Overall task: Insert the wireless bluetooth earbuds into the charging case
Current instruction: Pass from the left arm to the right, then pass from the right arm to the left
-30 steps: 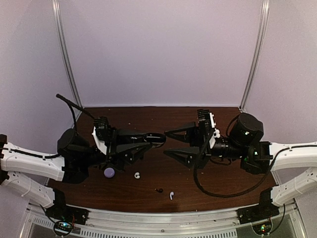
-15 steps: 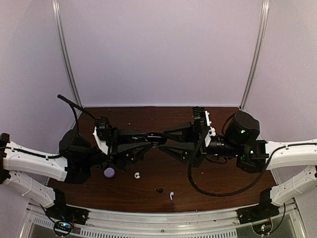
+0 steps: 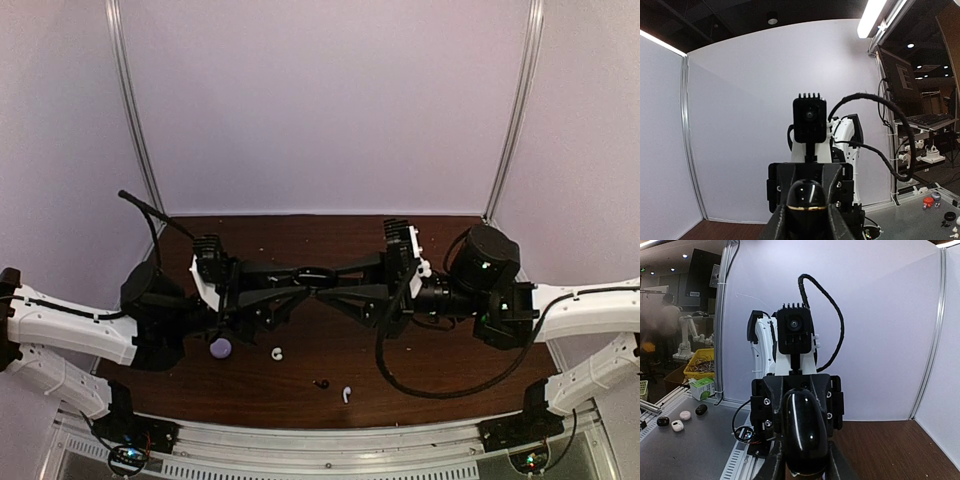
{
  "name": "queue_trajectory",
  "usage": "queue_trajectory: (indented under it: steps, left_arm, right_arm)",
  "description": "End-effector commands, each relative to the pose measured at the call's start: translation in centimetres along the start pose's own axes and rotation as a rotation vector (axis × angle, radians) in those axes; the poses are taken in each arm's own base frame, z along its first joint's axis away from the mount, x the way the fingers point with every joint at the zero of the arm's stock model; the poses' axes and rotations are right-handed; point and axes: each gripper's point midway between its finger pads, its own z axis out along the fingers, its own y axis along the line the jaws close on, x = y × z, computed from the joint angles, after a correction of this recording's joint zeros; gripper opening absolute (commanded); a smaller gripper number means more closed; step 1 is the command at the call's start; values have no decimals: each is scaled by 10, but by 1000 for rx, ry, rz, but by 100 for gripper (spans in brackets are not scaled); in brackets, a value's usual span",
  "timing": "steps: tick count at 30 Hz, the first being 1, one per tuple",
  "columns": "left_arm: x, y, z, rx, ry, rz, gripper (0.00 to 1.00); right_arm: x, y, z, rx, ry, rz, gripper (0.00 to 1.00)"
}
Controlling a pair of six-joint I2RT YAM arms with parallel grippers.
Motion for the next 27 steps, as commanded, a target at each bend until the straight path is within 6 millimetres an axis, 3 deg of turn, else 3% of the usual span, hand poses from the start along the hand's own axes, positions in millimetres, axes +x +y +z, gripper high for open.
queue_trajectory:
  steps: [1,7,11,14,17,27]
  left_arm:
    - [-16,2,2,-5,-45,27,14]
    - [-11,12,-3,-74,33,36,47]
    - [-2,23,-11,-152,149,45,57]
    - [15,26,-15,-161,270,74,58]
    - [45,29,-18,-155,451,95,58]
    - [72,22,-22,-94,604,64,50]
  right_arm:
    - [-19,0,3,0,-20,-23,21]
    - [-12,-7,-6,58,48,-38,15]
    - [8,-19,-18,133,157,-37,14]
    - [32,-28,-30,175,265,-28,15]
    - [52,-31,-40,192,357,-13,16]
    - [90,-23,-71,219,518,49,18]
